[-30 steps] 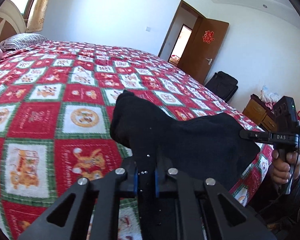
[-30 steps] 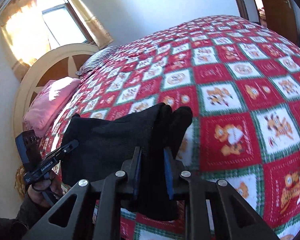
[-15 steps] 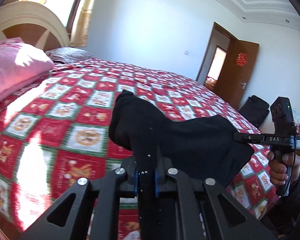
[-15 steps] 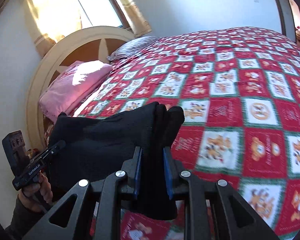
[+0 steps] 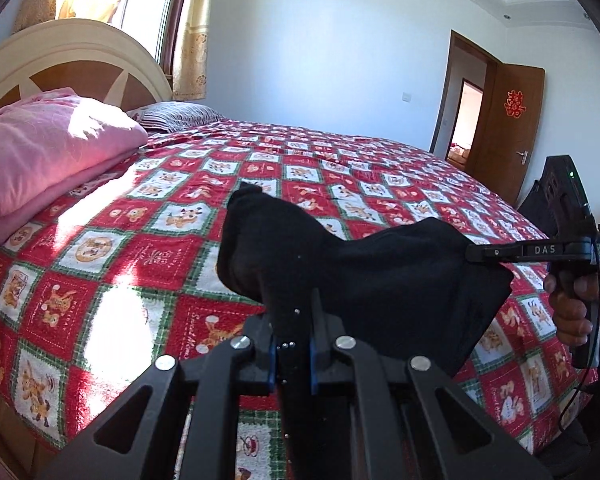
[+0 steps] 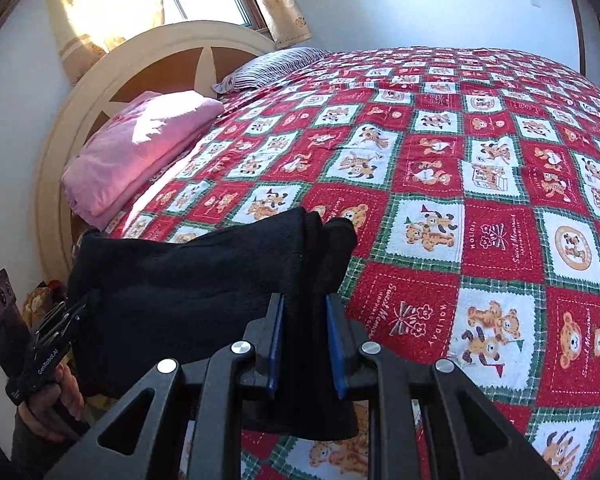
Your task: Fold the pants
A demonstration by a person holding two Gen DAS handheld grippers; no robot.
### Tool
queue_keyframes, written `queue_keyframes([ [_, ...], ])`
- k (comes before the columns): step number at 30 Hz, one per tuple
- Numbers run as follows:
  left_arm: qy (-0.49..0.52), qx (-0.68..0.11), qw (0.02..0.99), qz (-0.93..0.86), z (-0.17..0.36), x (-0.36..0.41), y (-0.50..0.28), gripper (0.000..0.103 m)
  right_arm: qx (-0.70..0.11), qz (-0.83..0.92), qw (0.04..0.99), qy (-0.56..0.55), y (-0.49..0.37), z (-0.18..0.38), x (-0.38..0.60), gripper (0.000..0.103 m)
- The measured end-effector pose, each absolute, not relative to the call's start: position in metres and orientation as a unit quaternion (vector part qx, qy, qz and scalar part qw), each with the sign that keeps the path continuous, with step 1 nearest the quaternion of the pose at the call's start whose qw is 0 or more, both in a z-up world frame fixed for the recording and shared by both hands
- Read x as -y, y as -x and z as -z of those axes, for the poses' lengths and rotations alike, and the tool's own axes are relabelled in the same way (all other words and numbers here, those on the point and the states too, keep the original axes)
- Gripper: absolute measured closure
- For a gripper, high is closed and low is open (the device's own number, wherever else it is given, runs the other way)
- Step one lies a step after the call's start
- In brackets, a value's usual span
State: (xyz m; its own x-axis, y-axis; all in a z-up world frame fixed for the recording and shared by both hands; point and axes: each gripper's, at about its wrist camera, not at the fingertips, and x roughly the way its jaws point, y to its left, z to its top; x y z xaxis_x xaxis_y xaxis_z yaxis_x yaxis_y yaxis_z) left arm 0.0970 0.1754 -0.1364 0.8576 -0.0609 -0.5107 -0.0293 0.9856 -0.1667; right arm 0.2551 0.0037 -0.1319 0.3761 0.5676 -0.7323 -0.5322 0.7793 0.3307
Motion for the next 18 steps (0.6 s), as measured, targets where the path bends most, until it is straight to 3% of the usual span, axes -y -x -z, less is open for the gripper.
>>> queue_keyframes([
  [3, 0.089, -0.278, 0.957, 0.006, 0.145, -0.179, -0.100, 0.091, -0.456, -0.328, 0.827, -0.013, -0.259, 0.140, -0.007, 0.082],
  [6, 0.094, -0.302, 0.949, 0.000, 0.160, -0.182, -0.105, 0.083, -0.468, -0.320, 0.824, -0.002, -0.262, 0.151, -0.008, 0.082],
  [8, 0.094, -0.312, 0.945, -0.016, 0.171, -0.184, -0.106, 0.063, -0.481, -0.313, 0.819, 0.004, -0.265, 0.160, -0.008, 0.080],
  [10, 0.095, -0.320, 0.942, -0.025, 0.180, -0.185, -0.106, 0.053, -0.489, -0.300, 0.819, 0.006, -0.269, 0.168, -0.005, 0.078],
  [14, 0.099, -0.319, 0.941, -0.043, 0.181, -0.189, -0.101, 0.033, -0.488, -0.288, 0.824, 0.012, -0.273, 0.174, -0.001, 0.059],
  [18, 0.099, -0.324, 0.939, -0.061, 0.174, -0.193, -0.095, 0.030, -0.480, -0.262, 0.837, -0.005, -0.272, 0.169, 0.015, 0.043],
])
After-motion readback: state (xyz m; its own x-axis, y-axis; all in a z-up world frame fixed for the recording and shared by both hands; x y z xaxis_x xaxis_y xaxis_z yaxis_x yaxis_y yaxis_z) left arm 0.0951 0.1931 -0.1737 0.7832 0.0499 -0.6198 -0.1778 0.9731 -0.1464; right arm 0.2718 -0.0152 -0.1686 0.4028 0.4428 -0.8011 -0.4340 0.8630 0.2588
